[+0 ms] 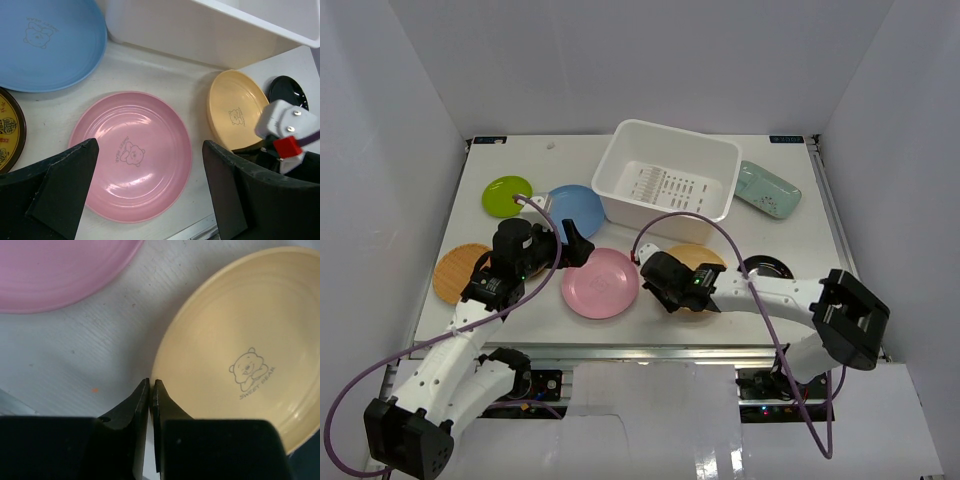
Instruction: Place the plates into the plastic bin on the countertop
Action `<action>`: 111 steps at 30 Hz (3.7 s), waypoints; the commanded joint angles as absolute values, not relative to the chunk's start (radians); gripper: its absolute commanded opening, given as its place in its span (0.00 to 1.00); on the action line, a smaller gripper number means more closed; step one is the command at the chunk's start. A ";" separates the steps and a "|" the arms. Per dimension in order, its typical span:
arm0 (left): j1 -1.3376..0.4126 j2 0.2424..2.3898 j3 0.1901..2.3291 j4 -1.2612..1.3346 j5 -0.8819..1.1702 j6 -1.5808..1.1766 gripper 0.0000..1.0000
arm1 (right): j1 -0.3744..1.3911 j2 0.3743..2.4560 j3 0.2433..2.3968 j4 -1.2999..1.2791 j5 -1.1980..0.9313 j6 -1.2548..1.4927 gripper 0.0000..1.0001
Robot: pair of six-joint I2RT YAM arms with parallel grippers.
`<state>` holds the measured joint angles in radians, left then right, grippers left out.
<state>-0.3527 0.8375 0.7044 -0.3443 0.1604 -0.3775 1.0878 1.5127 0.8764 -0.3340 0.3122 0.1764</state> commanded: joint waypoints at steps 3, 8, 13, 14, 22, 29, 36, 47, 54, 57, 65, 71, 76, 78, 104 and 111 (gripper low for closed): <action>-0.356 0.819 0.713 -0.345 0.149 -0.371 0.95 | 1.169 1.340 1.070 -0.547 0.341 0.232 0.08; -0.356 0.810 0.722 -0.351 0.117 -0.368 0.95 | 1.195 1.244 1.334 -0.640 0.238 0.219 0.08; -0.357 0.790 0.723 -0.359 0.092 -0.371 0.95 | 1.195 1.282 1.628 -0.589 0.179 0.120 0.08; -0.357 0.787 0.723 -0.359 0.097 -0.373 0.95 | 1.193 1.323 1.664 -0.583 0.228 0.083 0.08; -0.374 0.755 0.716 -0.359 0.095 -0.370 0.95 | 0.795 1.646 1.986 -0.479 0.058 -0.101 0.08; -0.394 0.749 0.716 -0.359 0.087 -0.368 0.95 | 0.693 1.896 2.040 -0.485 -0.031 -0.084 0.08; -0.408 0.747 0.718 -0.364 0.080 -0.367 0.95 | 0.666 1.954 1.849 -0.390 0.038 -0.060 0.08; -0.410 0.753 0.718 -0.364 0.072 -0.365 0.96 | 0.658 1.922 1.850 -0.391 0.144 -0.006 0.92; -0.408 0.764 0.721 -0.364 0.060 -0.365 0.96 | 0.814 1.518 1.405 -0.121 0.188 0.199 0.75; -0.402 0.770 0.723 -0.364 0.055 -0.368 0.96 | 0.944 1.382 1.047 0.067 0.329 0.357 0.61; -0.385 0.795 0.723 -0.364 0.051 -0.376 0.96 | 0.989 1.466 0.773 0.238 0.322 0.606 0.77; -0.371 0.804 0.719 -0.362 0.052 -0.379 0.96 | 0.989 1.592 0.821 0.281 0.293 0.638 0.75; -0.365 0.813 0.719 -0.362 0.058 -0.379 0.96 | 0.989 1.663 0.830 0.314 0.307 0.663 0.57; -0.364 0.816 0.719 -0.362 0.060 -0.379 0.96 | 0.989 1.687 0.834 0.301 0.327 0.660 0.49; -0.351 0.805 0.724 -0.367 0.029 -0.382 0.96 | 0.766 1.209 1.087 0.006 0.404 0.253 0.08; -0.348 0.796 0.721 -0.376 0.015 -0.385 0.95 | 0.549 1.524 1.386 0.023 0.371 0.196 0.08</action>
<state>-0.3626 0.8028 0.7319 -0.2741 0.0555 -0.4110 0.6743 1.4292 1.2572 -0.0612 0.2535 0.2405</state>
